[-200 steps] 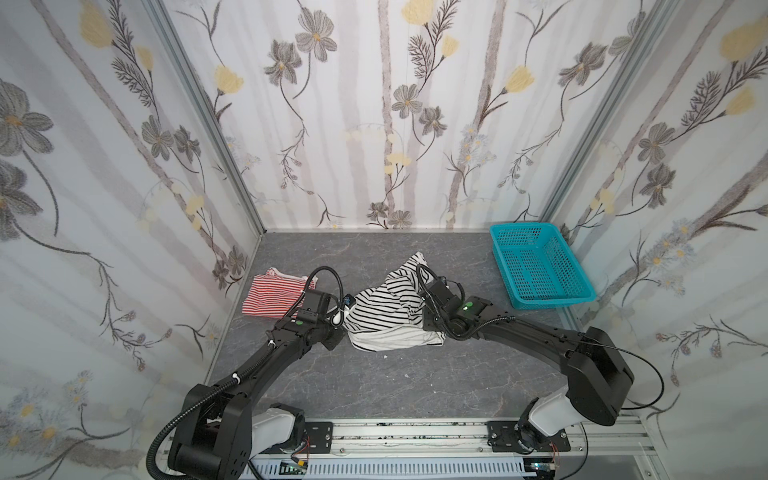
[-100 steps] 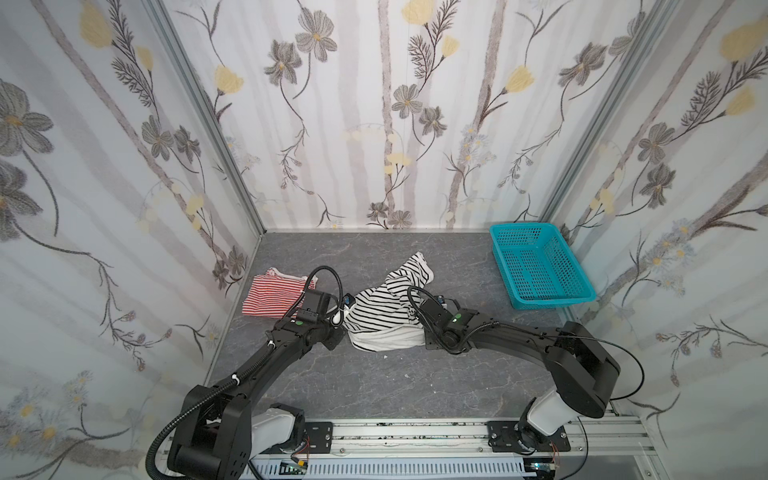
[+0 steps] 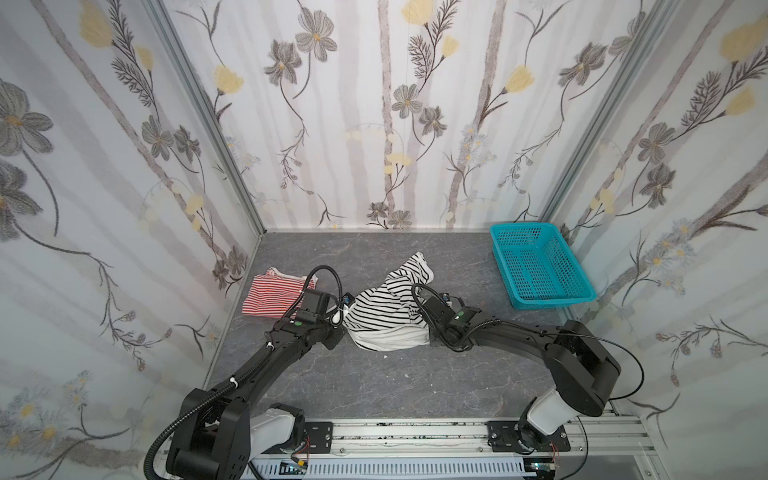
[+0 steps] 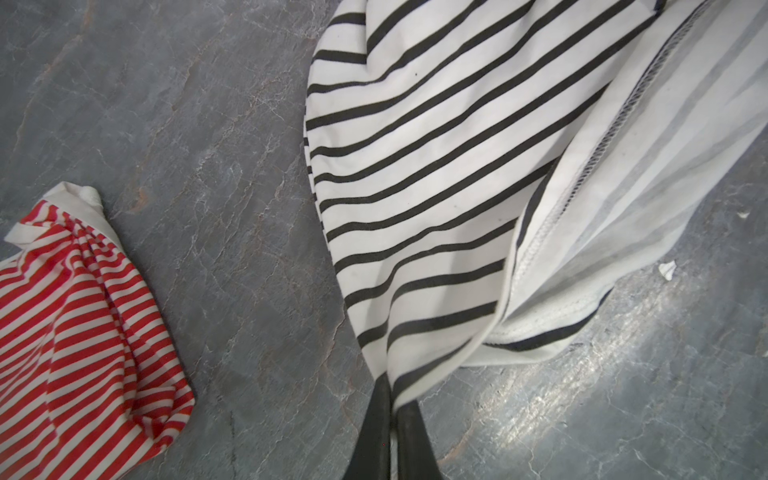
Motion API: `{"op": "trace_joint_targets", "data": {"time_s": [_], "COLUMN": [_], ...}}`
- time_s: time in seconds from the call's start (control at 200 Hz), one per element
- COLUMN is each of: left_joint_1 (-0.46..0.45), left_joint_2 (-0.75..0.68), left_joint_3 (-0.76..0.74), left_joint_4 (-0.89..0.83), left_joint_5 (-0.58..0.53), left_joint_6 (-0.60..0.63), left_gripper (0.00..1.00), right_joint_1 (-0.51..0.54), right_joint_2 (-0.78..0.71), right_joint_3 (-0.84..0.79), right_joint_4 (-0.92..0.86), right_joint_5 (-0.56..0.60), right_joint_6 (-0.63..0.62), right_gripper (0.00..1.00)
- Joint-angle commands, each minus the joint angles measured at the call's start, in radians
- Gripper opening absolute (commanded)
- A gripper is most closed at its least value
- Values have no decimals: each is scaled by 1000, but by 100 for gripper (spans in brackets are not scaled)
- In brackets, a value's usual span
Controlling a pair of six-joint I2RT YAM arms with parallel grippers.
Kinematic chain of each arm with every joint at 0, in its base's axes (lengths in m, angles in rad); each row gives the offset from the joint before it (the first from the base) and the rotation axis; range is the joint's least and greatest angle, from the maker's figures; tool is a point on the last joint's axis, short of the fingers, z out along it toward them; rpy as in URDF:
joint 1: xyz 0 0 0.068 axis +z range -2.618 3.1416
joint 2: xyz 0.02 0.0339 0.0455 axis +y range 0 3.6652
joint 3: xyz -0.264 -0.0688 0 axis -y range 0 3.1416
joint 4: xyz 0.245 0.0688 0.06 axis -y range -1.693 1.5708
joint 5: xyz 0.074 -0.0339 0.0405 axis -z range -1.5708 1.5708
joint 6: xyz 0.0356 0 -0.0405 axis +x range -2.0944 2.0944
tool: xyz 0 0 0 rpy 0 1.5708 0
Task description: Fold and stack the tank tops
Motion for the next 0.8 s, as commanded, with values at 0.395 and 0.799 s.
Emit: {"op": "trace_joint_targets", "data": {"time_s": [0.395,0.799], "left_joint_1": [1,2], "left_joint_2": [-1,-8], "left_joint_3": [4,-5], "left_joint_4": [1,1], "left_joint_5": [-3,-10], "left_joint_6": [0,0], "left_gripper": [0,0], "right_joint_1": [-47,-65], "right_joint_2": [-88,-73], "right_joint_3": [-73,-120], "right_joint_4": [46,118], "right_joint_5": [-25,-73], "right_joint_6": [0,8], "right_gripper": [26,27]}}
